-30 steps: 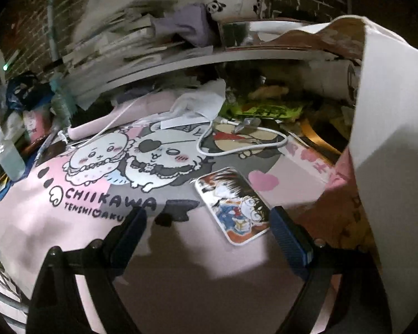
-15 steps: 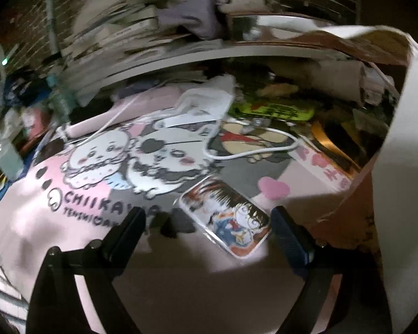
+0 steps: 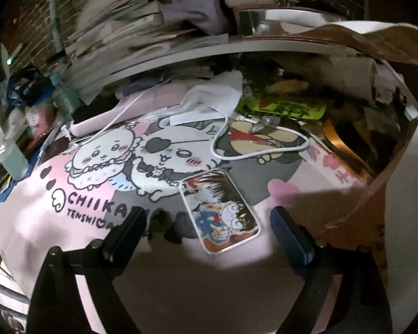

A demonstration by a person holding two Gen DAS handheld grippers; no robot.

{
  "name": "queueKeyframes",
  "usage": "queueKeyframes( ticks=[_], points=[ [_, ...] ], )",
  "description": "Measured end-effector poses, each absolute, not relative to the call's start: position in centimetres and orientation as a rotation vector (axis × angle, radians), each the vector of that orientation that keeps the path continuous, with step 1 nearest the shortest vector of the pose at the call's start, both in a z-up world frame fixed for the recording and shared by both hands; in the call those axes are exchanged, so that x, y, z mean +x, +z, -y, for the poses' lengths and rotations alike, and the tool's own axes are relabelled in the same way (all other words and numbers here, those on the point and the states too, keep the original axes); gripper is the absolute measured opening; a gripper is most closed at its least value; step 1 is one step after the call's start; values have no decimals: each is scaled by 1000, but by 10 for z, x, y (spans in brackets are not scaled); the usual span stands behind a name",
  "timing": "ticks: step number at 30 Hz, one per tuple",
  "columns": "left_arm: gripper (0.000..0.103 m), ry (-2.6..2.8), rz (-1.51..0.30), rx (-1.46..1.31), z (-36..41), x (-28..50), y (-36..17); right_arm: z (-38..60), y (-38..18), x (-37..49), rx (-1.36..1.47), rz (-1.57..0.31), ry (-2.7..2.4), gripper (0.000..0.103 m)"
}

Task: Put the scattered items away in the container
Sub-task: 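Close the right gripper on the phone case, then lift and carry the phone case into the white box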

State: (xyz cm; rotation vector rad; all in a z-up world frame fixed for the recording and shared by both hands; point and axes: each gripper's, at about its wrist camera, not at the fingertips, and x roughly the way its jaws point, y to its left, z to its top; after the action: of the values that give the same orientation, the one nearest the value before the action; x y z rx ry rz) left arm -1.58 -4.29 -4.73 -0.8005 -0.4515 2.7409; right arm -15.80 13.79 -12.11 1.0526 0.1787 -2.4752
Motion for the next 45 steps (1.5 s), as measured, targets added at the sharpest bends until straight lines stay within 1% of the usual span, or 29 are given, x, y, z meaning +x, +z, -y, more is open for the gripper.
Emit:
queueKeyframes(
  ticks=[2, 3, 4, 5, 9, 15, 20, 22, 23, 25, 28, 30, 31, 32, 39, 45],
  points=[
    [103, 2749, 447, -805, 42, -15, -47, -135, -121, -155, 1029, -217, -2470, 61],
    [103, 2753, 447, -805, 41, -14, -46, -134, -120, -154, 1020, -235, -2466, 56],
    [103, 2755, 448, -802, 41, -13, -46, -133, -120, -153, 1012, -243, -2462, 44],
    [103, 2755, 451, -797, 41, -13, -46, -134, -119, -154, 1009, -239, -2456, 42],
    [103, 2761, 456, -795, 41, -10, -45, -132, -119, -148, 994, -259, -2440, 40],
    [103, 2754, 447, -791, 32, -6, -43, -127, -119, -118, 967, -327, -2385, 40],
    [103, 2754, 424, -814, 20, -6, -43, -128, -118, -98, 984, -333, -2353, 40],
    [103, 2750, 423, -812, 18, -6, -42, -128, -119, -96, 965, -349, -2351, 42],
    [103, 2750, 422, -813, 17, -6, -42, -129, -119, -97, 958, -354, -2349, 47],
    [103, 2756, 415, -819, 16, -6, -41, -130, -120, -101, 936, -356, -2353, 52],
    [103, 2764, 412, -825, 17, -6, -41, -133, -121, -110, 928, -331, -2332, 52],
    [103, 2769, 420, -828, 19, -6, -42, -131, -120, -112, 923, -340, -2315, 50],
    [103, 2774, 426, -830, 21, -6, -42, -130, -120, -113, 915, -343, -2299, 45],
    [103, 2778, 431, -831, 22, -6, -43, -129, -120, -113, 907, -350, -2287, 41],
    [103, 2790, 455, -858, 26, -5, -48, -127, -118, -110, 890, -347, -2286, 40],
    [103, 2798, 451, -865, 27, -2, -49, -123, -95, -93, 786, -411, -2340, 40]
  ],
)
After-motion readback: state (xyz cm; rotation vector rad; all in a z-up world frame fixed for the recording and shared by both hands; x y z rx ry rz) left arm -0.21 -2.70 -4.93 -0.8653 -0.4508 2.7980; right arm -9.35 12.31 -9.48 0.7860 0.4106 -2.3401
